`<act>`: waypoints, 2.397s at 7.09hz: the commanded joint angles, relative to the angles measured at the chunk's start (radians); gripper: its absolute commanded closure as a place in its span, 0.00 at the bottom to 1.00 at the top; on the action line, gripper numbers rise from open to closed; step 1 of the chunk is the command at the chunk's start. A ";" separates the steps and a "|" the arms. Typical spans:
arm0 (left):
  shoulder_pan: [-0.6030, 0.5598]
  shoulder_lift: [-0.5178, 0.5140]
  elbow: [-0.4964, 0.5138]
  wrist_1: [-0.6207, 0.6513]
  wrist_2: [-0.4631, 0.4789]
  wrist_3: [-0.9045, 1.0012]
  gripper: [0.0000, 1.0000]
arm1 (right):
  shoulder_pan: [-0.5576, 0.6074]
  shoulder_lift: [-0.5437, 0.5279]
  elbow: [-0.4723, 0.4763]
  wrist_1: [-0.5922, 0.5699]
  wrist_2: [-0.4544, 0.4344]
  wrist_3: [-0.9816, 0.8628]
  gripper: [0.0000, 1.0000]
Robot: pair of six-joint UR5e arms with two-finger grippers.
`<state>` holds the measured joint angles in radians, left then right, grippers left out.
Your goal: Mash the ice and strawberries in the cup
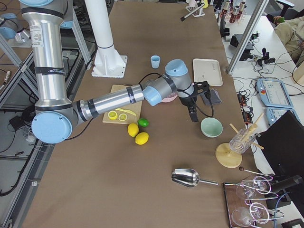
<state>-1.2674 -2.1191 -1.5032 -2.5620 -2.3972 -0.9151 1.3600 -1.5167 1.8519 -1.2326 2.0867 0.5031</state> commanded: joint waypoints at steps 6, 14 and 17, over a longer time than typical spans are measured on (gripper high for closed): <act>-0.325 -0.009 0.242 0.449 -0.264 0.376 1.00 | -0.022 -0.006 -0.004 0.001 -0.005 0.005 0.00; -0.349 0.070 0.342 0.685 -0.263 0.683 1.00 | -0.027 -0.028 0.010 0.001 0.007 0.028 0.00; -0.342 0.073 0.348 0.711 -0.252 0.711 1.00 | -0.036 -0.025 0.012 0.002 0.006 0.028 0.00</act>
<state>-1.6152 -2.0509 -1.1620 -1.8575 -2.6523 -0.2228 1.3283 -1.5423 1.8653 -1.2304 2.0952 0.5307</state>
